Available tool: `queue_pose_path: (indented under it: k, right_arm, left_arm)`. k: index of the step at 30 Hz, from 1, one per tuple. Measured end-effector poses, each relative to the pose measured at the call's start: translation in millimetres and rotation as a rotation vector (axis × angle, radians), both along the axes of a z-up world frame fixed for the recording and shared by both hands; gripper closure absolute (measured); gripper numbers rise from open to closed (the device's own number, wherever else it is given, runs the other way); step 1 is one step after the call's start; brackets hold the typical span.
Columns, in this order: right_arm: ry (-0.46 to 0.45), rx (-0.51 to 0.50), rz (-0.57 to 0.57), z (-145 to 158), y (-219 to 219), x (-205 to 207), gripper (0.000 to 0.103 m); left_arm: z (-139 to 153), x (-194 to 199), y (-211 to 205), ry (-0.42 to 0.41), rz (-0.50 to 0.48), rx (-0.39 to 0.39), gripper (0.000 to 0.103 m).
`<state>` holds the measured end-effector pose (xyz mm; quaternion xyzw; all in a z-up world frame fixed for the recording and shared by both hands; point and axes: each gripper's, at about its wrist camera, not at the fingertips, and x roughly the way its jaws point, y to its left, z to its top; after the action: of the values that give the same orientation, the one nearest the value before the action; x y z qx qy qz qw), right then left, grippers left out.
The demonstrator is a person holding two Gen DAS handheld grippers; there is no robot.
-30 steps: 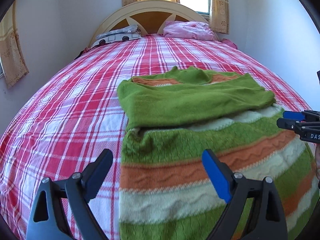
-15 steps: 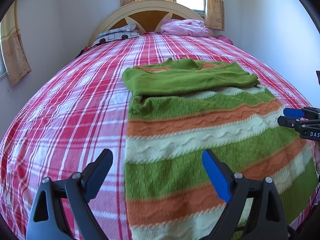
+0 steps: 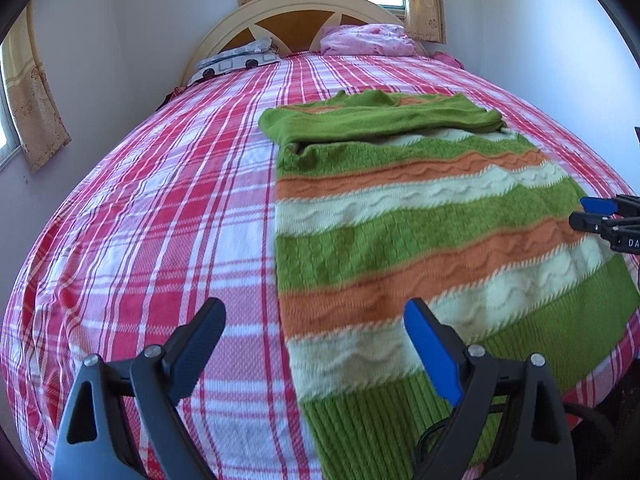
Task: Fold small clothes
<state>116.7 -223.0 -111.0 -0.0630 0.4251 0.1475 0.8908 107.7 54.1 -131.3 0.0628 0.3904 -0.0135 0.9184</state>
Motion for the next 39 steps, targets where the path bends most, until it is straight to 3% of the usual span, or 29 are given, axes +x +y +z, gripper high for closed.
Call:
queue_pose_path:
  k: [19, 29, 35, 37, 39]
  right_arm:
    - [0.016, -0.002, -0.014, -9, -7, -49, 0.043]
    - [0.022, -0.018, -0.015, -9, -13, -77, 0.042]
    - [0.013, -0.062, -0.046, -9, -30, -107, 0.042]
    - [0.016, -0.082, -0.062, -11, -36, -113, 0.042]
    - [0.030, -0.044, -0.074, -13, -45, -115, 0.042]
  left_arm:
    - [-20, -31, 2, 0.068, -0.004, -0.025, 0.010]
    - [-26, -45, 9, 0.104, -0.009, -0.081, 0.011]
    - [-35, -59, 24, 0.161, -0.009, -0.225, 0.030]
    - [-35, -59, 24, 0.167, -0.016, -0.271, 0.042]
    - [-38, -59, 23, 0.181, -0.024, -0.299, 0.043]
